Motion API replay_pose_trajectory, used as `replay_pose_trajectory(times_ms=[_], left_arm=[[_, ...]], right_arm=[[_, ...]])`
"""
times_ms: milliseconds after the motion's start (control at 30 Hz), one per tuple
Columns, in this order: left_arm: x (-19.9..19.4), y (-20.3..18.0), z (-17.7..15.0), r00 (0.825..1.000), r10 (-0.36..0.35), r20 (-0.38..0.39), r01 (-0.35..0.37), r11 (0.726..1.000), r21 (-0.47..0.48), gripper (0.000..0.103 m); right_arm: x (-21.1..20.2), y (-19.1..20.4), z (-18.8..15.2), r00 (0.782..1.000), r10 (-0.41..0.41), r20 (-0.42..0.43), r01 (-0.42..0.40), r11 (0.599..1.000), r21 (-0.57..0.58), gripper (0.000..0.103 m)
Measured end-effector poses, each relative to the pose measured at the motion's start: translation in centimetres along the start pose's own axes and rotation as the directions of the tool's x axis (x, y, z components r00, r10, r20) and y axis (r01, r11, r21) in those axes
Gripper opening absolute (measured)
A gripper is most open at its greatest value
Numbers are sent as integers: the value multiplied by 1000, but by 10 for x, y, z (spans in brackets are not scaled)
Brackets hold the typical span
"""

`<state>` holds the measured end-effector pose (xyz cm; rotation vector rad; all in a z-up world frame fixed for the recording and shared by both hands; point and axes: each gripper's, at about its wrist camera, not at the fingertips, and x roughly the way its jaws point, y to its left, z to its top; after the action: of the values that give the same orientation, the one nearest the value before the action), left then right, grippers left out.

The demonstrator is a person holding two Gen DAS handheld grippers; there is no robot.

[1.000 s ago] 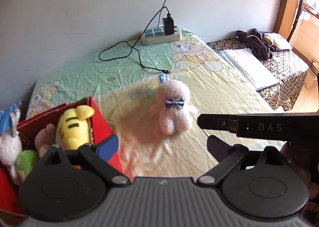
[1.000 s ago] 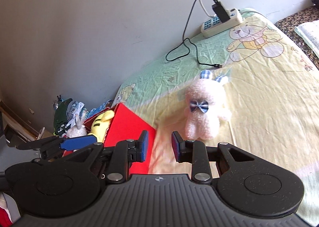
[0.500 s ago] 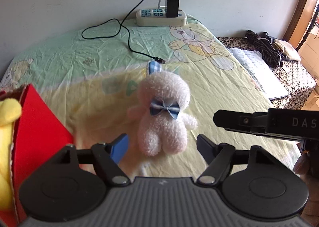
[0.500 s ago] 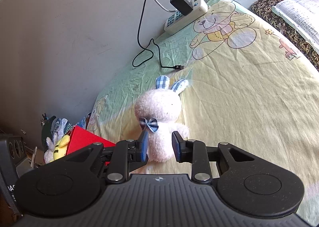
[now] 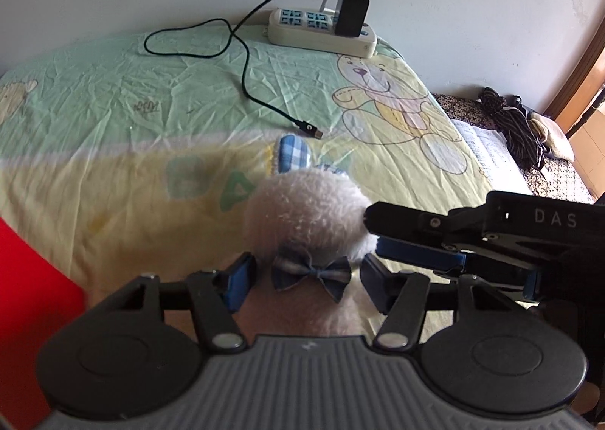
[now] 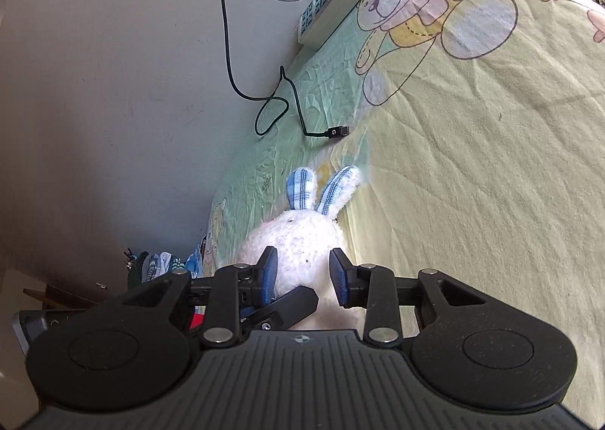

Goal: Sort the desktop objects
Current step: 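Move the right tool back to the second white bunny on the bed, then grasp the second white bunny with the right tool and lift it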

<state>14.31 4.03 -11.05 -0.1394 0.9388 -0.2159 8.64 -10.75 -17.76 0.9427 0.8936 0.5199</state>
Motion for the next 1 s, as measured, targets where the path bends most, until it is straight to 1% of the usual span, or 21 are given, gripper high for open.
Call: replay_pose_trajectory(times_ms=[67, 167, 267, 333, 467, 633, 800, 933, 1000], left_arm=[[3, 5, 2, 1000, -3, 3, 4, 1000, -30, 65], [8, 9, 1, 1000, 11, 3, -11, 999, -53, 66], [14, 14, 1, 1000, 12, -7, -13, 997, -82, 64], [15, 15, 3, 1000, 12, -7, -13, 996, -92, 64], [17, 17, 5, 1000, 13, -11, -14, 994, -104, 63], [17, 14, 4, 1000, 18, -18, -20, 995, -96, 63], [9, 12, 3, 999, -9, -34, 5, 994, -106, 64], [-2, 3, -4, 998, -28, -48, 24, 996, -83, 64], [-10, -4, -10, 998, -30, -54, 27, 998, -54, 63]], right_arm=[[6, 1, 2, 1000, 14, -10, -14, 1000, -10, 39], [16, 2, 5, 999, 40, -33, -41, 999, -18, 43], [27, 5, 5, 997, 51, -52, -53, 998, -36, 49], [31, 7, 6, 997, 54, -51, -56, 997, -45, 50], [37, 3, 7, 996, 64, -66, -65, 998, -16, 53], [33, 3, 5, 995, 60, -77, -60, 998, 3, 52], [19, 10, -1, 997, 36, -74, -37, 999, -17, 48], [1, 15, -10, 997, 19, -74, -21, 1000, -23, 47], [-9, 18, -15, 997, 17, -73, -19, 1000, -23, 47]])
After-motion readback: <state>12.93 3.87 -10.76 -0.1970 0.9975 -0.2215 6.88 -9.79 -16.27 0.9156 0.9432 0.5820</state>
